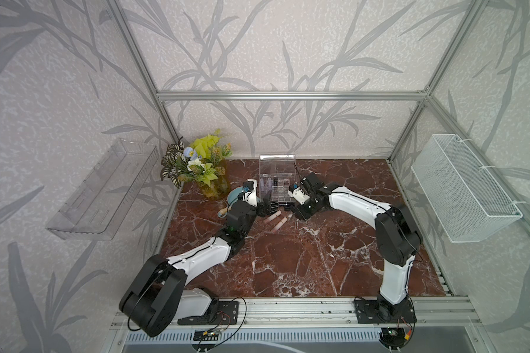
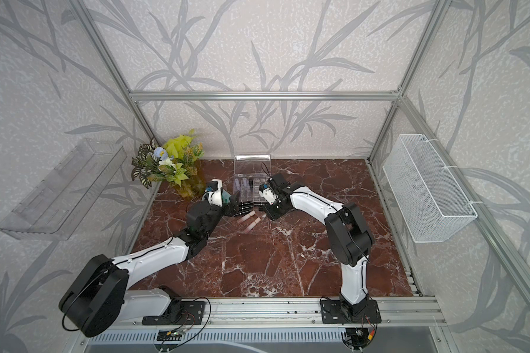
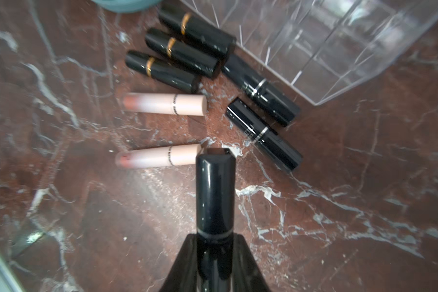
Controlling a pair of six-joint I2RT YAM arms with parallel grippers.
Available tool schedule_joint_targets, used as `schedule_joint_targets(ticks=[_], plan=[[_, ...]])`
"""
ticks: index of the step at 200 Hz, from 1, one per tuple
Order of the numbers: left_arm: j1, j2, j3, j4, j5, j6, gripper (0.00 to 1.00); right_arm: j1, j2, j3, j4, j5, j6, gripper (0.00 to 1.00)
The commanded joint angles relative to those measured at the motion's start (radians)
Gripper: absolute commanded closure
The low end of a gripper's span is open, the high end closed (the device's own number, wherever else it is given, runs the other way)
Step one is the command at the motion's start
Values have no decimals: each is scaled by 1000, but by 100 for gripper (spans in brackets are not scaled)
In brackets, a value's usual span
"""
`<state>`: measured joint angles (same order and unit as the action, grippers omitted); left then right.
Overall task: Arrange the lipsticks in the organizer
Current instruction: Pick up the lipstick at the center of the board.
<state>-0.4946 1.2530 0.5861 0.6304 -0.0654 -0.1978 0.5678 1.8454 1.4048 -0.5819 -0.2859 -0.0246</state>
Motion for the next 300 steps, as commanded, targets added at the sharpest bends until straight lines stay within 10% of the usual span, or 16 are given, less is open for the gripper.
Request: schedule_joint_targets(ticks=[1, 48, 100, 300], plan=[[47, -62, 79, -160, 227, -93, 15, -19, -125, -56, 44, -126, 48, 90], [181, -93, 95, -103, 781, -350, 11, -51, -387, -202, 107, -335, 111, 87], [183, -5, 106, 163, 1041, -589, 13, -52, -509, -265, 143, -524, 154, 86], [36, 42, 159, 88, 1129, -516, 77, -50, -532, -302, 272, -713, 235, 85]])
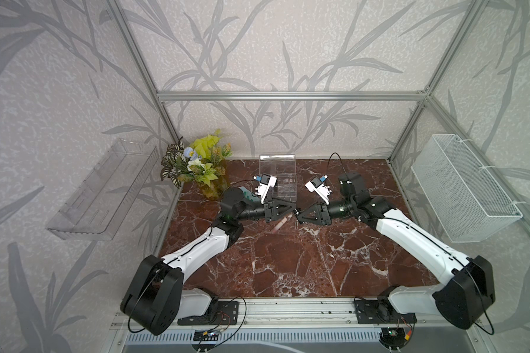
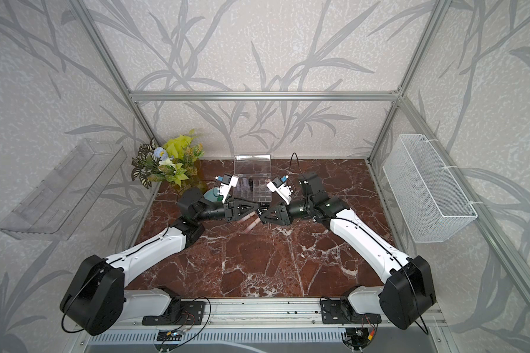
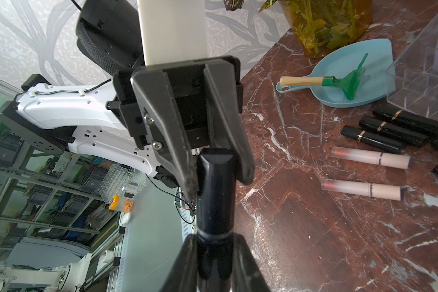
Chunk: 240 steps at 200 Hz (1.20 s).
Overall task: Arrange the lipsticks in the organizer
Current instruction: Pick up the lipstick at the center of the board, then place the lipstick in the storage box.
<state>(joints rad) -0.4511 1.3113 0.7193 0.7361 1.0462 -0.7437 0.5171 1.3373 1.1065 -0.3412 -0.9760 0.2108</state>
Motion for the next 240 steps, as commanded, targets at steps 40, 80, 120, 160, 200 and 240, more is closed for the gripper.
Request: schedule_joint_targets(ticks=[40, 80, 120, 160, 200, 240], plan=[[-10, -25, 27, -45, 7, 54, 87, 1, -29, -6, 28, -6, -1, 82], [-10, -38, 76, -251, -133, 202, 93, -18, -56, -17, 25, 72, -1, 27], [-21, -41, 174, -453, -510, 382, 93, -100, -154, -105, 123, 207, 65, 3], [-53, 56, 251, -420, -829, 499, 93, -122, -204, -153, 146, 308, 61, 1], [-85, 274, 407, -381, -1050, 631, 93, -124, -205, -166, 141, 351, 49, 2], [-91, 489, 557, -345, -1198, 710, 94, -127, -217, -178, 137, 373, 38, 2]])
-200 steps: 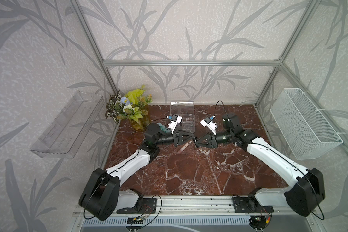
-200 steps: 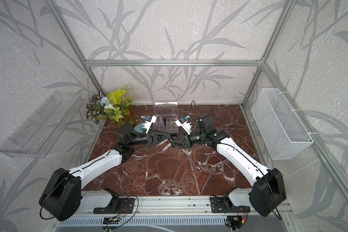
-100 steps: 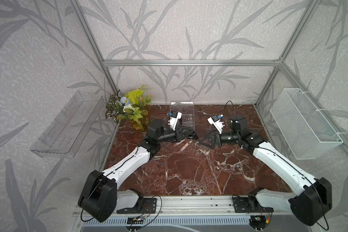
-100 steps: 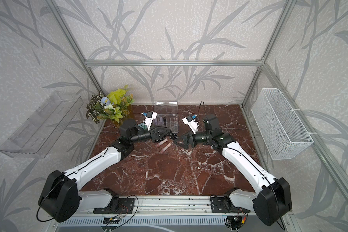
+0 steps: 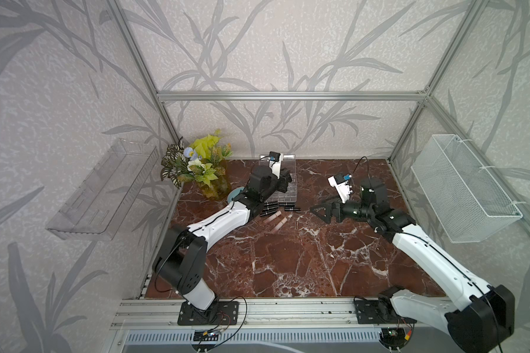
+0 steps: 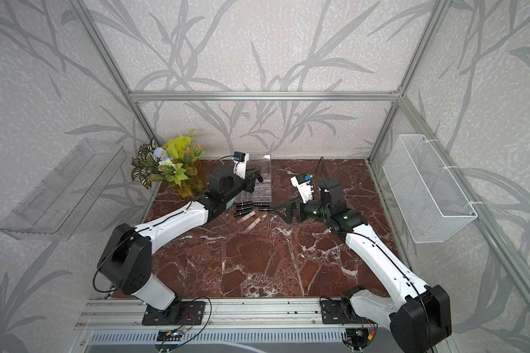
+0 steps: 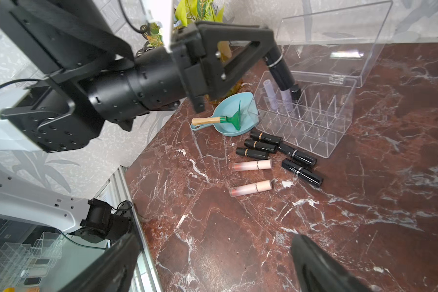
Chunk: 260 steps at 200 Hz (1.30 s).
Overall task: Arrange the lipsticks in the organizer
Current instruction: Place the lipstick in the storage box.
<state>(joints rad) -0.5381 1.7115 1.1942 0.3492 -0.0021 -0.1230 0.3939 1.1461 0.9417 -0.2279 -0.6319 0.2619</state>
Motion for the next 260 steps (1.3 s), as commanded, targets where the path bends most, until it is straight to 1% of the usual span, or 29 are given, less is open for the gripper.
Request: schedule_joint_targets(ticks=[1, 18, 39, 72, 180, 260], plan=[[-4, 93, 86, 42, -151, 91, 94, -4, -26, -14, 24, 29, -12, 2], [-6, 158, 123, 57, -165, 112, 94, -7, -29, -15, 26, 29, -12, 2], [-13, 197, 134, 72, -192, 128, 95, -8, -32, -18, 30, 28, -11, 2], [-13, 213, 119, 104, -229, 138, 96, -8, -31, -20, 35, 22, -8, 2], [-14, 312, 129, 144, -281, 148, 97, -8, -28, -24, 41, 11, -5, 5], [-4, 364, 146, 158, -287, 138, 97, -7, -22, -24, 42, 1, -7, 5]])
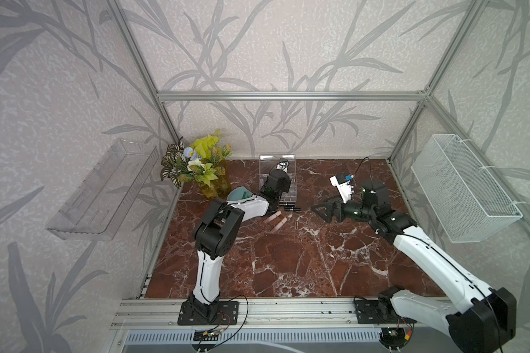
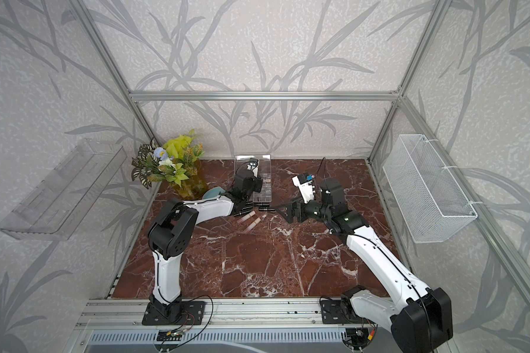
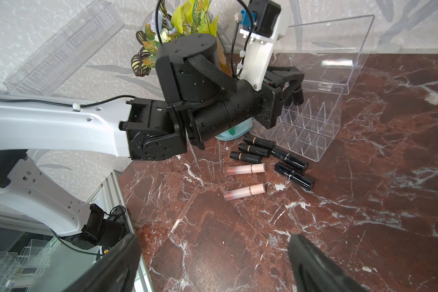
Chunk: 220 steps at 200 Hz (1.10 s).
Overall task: Arrange the lipsticks in the organizer
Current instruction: Place the lipstick in the storage box.
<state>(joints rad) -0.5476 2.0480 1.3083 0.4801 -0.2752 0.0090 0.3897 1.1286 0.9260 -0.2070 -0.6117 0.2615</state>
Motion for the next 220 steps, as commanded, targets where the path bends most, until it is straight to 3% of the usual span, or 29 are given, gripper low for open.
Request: schedule_joint_targets(ticks=[1, 64, 154, 186, 220], plan=[[5, 28, 33, 27, -13, 6, 97, -3, -4, -9, 22, -19, -7, 5], [15, 46, 42, 13, -18, -13, 92, -3, 5, -6, 25, -32, -2, 5], [16, 29, 15, 38, -38, -12, 54, -2, 100, 34, -27, -73, -24, 2], [15, -19, -28, 61, -37, -20, 51, 7, 175, 68, -90, 14, -77, 3], [3, -217, -153, 102, 25, -50, 51, 41, 338, 149, -168, 191, -177, 7]])
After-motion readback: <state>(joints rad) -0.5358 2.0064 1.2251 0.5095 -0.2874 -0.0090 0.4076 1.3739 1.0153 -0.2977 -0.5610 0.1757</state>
